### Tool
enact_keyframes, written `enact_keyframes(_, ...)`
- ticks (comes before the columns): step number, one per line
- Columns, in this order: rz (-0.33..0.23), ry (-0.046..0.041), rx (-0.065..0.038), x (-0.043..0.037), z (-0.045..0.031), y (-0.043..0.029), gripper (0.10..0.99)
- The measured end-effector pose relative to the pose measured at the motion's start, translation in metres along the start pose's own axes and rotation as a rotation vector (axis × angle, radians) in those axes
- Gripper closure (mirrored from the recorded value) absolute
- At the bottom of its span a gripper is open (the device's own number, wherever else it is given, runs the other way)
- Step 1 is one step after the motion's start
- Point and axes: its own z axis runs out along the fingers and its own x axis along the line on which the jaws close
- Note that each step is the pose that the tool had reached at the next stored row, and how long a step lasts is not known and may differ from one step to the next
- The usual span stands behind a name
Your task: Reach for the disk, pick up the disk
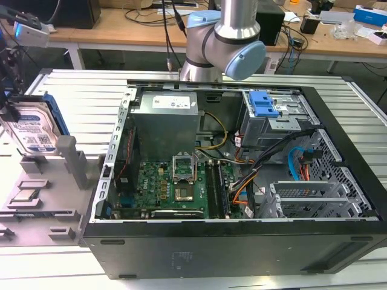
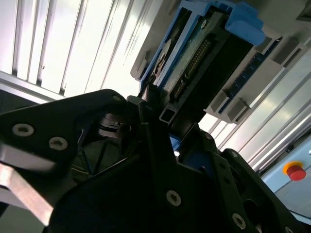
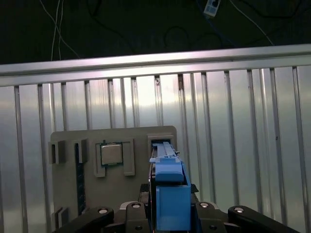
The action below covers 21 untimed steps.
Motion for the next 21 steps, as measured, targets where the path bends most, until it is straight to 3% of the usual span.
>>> enact_keyframes(14, 0.0, 0.0, 0.0, 0.0001, -0.0293, 0.0009, 0.718)
enact_keyframes(21, 0.0, 0.0, 0.0, 0.0002, -0.0486, 0.0015, 0.718)
